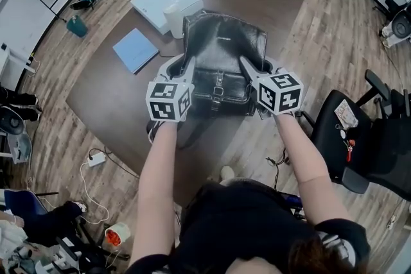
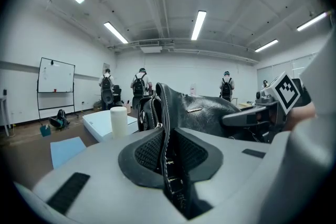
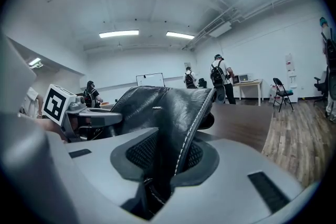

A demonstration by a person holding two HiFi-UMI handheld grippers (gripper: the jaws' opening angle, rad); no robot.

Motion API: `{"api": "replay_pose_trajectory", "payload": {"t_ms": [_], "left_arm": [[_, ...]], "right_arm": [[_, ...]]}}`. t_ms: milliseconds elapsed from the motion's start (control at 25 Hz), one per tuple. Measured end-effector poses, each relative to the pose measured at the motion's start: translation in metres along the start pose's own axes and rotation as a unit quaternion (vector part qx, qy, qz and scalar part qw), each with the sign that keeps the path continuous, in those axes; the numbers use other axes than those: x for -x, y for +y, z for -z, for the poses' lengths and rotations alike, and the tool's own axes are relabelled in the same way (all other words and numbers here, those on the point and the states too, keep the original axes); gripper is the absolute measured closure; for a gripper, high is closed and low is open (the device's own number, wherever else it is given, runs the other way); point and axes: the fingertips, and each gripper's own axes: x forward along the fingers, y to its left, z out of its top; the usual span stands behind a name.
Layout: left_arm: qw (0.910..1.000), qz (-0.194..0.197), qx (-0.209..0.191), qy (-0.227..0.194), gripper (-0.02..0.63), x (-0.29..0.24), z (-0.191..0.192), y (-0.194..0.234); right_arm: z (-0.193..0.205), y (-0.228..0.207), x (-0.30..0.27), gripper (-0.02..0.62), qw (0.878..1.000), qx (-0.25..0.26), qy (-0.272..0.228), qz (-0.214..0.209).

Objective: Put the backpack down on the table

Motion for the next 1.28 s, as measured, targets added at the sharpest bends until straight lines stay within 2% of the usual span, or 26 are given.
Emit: {"api": "replay_pose_trajectory", "payload": {"t_ms": [520, 760, 960, 1120, 1200, 1280], "left_arm": [[0.9998, -0.003, 0.007, 0.018, 0.534, -0.005, 0.014, 0.003], [0.9994, -0.031, 0.012, 0.009, 0.463, -0.001, 0.01, 0.011], [0.9992, -0.036, 0.016, 0.012, 0.43, 0.0, 0.008, 0.015], [0.9992, -0.035, 0.011, 0.016, 0.426, 0.002, 0.008, 0.014], [0.9992, -0.034, 0.011, 0.018, 0.426, 0.003, 0.007, 0.013], [0.9993, -0.032, 0.008, 0.019, 0.426, 0.005, 0.007, 0.012]], "right_arm": [[0.016, -0.006, -0.008, 0.482, 1.0, -0.013, 0.016, -0.004], [0.015, -0.005, -0.008, 0.474, 1.0, -0.011, 0.021, -0.004], [0.014, -0.005, -0.008, 0.461, 0.999, -0.006, 0.032, -0.005], [0.016, -0.004, -0.007, 0.412, 0.999, 0.005, 0.044, 0.002], [0.015, -0.004, -0.006, 0.324, 0.999, 0.012, 0.047, 0.008], [0.015, -0.004, -0.004, 0.311, 0.999, 0.012, 0.045, 0.015]]}}
